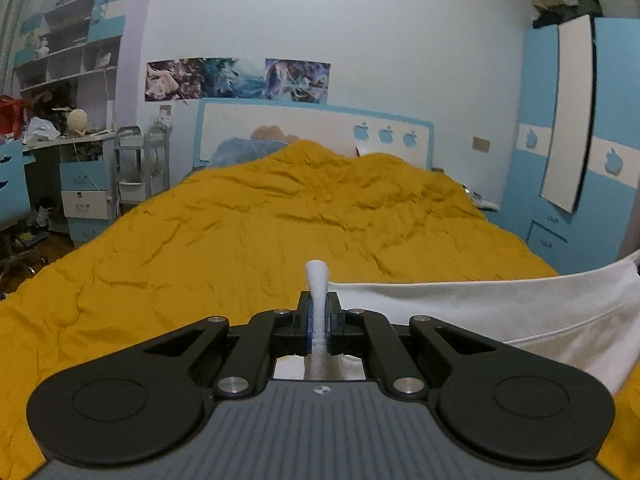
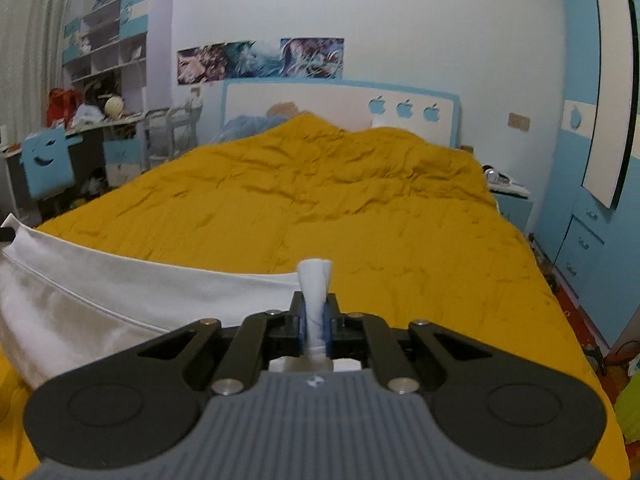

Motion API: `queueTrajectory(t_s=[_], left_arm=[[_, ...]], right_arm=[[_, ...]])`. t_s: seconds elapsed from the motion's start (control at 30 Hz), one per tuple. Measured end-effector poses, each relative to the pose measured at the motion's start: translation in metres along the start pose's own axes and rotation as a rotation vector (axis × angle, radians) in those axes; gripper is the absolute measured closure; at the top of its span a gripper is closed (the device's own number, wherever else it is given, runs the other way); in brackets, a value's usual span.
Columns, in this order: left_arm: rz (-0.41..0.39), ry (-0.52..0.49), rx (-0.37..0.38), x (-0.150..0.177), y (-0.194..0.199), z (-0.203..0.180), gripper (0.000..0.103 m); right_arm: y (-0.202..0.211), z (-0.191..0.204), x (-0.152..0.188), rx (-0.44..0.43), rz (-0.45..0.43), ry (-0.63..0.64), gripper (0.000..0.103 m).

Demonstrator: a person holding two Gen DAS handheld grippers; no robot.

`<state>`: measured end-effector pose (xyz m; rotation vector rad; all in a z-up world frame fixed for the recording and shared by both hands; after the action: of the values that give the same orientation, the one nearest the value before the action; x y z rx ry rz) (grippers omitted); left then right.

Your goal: Fold small clothes

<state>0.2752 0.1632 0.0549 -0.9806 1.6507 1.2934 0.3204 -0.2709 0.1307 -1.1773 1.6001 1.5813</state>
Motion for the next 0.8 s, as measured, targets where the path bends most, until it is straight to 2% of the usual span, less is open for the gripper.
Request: queueTrajectory(t_s=[0.17,0.3,0.57,0.8], left_arm=[[-0.027,-0.010,-0.042,-0.007,-0.029,0.008,0.097],[-0.017,-0.041,-0.077,-0.006,-0.060,0.011,0.097],[0.111,-0.042,-0.106,0.027,-0.134,0.033,0.097],[0.253,-0.055,-0.112,0.068,-0.186,0.049,0.097]], right_arm=[[-0.038,0.004,-0.022,0.035,-0.033,-0.003,0.102],[-0.080,0.010,-0.031,0.065,-0.036,0.008,0.102],[-0.185,0.015,-0.019,0.096,0.046,0.007,0.102],[-0.277,0.026,0.021,0.109,0.168,0.023,0.102]])
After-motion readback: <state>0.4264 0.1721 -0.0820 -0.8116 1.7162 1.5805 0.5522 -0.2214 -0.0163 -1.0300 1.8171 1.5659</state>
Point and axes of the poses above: each gripper's, at about its wrist camera, not at the fingertips, and y roughly against the way its jaws point, z to its left, x to its underside, the point moved 3 cm from there along -y, roughly the way its jaws point, and after that the axes turned 9 degrees about x, right-handed, at the moved point
